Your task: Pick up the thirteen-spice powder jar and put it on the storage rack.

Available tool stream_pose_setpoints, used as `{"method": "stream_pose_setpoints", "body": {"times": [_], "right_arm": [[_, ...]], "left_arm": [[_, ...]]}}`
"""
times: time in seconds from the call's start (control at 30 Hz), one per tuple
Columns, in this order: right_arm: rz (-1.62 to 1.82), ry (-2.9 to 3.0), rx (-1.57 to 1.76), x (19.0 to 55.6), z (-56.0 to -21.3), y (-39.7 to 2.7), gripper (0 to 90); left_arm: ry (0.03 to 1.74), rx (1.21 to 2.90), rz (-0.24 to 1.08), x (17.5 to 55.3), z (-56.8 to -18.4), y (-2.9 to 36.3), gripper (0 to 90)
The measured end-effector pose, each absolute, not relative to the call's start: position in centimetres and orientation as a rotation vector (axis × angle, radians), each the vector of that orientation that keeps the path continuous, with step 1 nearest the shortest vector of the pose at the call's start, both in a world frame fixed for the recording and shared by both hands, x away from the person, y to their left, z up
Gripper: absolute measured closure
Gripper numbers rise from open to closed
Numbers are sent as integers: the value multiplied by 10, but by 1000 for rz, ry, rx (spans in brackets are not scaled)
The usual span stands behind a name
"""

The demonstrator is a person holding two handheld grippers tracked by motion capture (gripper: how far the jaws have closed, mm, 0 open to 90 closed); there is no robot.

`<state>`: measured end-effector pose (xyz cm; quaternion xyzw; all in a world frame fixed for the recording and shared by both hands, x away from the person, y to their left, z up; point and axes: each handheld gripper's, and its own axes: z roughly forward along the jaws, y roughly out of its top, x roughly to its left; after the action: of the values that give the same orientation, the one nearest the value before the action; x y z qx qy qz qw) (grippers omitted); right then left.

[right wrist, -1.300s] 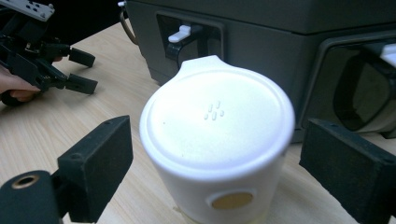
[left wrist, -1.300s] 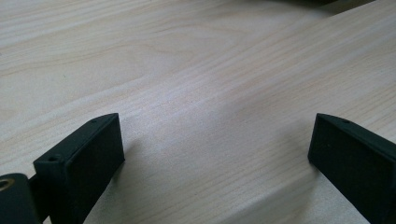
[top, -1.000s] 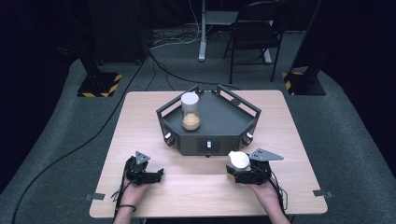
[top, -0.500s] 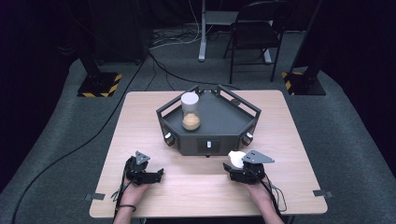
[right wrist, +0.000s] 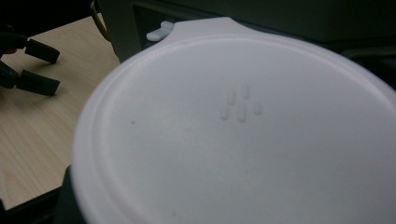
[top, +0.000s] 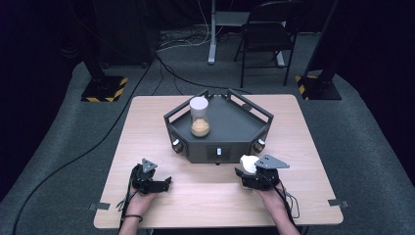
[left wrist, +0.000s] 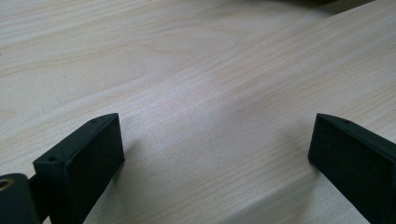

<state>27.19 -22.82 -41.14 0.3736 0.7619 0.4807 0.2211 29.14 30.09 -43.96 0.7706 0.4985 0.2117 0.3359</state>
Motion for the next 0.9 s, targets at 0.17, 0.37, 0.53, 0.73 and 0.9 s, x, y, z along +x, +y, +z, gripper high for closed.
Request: {"method": "stream_pose_setpoints", "body": {"times": [0.17,0.37,0.53,0.73,0.9], "right_arm": [[1323,2112,1028,275,-398,-230,298],[1326,2113,1022,278,-382,-232,298],[1328,2112,1023,282,-369,-233,298],[1330,2099,1022,286,-352,-234,298],[1338,2087,1025,290,-339,-234,298]], "left_arm": [[1300,2010,552,291,-440,301,28],[1300,2010,552,291,-440,301,28],[1300,2010,552,291,-440,301,28],[1300,2010,552,291,-440,301,28],[1300,2010,552,291,-440,301,28]]}}
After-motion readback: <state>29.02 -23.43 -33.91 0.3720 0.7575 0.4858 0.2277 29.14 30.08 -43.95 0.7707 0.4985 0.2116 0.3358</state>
